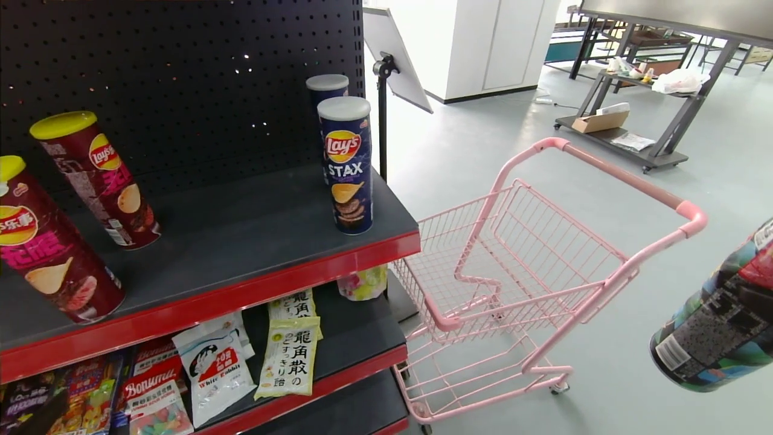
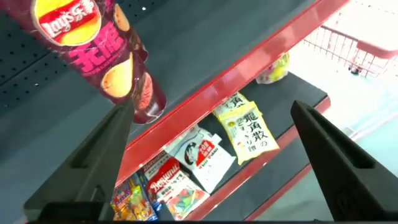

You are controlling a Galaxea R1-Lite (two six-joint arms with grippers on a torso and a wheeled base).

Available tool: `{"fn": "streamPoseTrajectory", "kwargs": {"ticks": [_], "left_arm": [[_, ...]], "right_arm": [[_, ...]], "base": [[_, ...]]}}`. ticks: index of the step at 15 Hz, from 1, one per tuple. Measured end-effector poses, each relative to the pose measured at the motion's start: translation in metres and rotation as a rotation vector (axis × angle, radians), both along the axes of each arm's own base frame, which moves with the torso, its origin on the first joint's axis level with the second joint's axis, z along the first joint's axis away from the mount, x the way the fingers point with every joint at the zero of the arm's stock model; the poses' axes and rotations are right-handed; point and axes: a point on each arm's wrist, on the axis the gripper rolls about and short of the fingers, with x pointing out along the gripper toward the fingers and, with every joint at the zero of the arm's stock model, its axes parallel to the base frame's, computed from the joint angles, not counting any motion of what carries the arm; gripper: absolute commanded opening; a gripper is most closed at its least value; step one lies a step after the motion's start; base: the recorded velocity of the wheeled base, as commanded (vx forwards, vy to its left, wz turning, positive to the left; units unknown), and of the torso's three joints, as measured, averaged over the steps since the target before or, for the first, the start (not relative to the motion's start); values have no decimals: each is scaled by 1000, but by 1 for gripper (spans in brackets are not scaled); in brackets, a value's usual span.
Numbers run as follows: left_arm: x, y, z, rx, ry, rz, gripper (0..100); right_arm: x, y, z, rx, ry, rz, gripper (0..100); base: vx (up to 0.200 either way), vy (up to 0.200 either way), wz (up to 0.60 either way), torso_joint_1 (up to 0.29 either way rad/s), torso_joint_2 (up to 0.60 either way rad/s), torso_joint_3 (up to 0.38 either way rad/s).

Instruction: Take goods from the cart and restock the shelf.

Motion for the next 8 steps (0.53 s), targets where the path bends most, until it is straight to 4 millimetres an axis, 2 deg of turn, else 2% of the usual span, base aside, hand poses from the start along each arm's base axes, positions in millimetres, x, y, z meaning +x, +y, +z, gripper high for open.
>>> {"fn": "streamPoseTrajectory", "kwargs": {"ticks": [6, 8], "left_arm": [[-1, 0, 1, -1, -6, 0, 100], [-1, 0, 1, -1, -7, 0, 100]], "right_arm": [[-1, 0, -4, -9, 10, 2, 0], [-2, 0, -7, -10, 15, 1, 0]], "base": [[0, 0, 600, 9, 4, 2], [0, 0, 0, 0, 0, 0]]}}
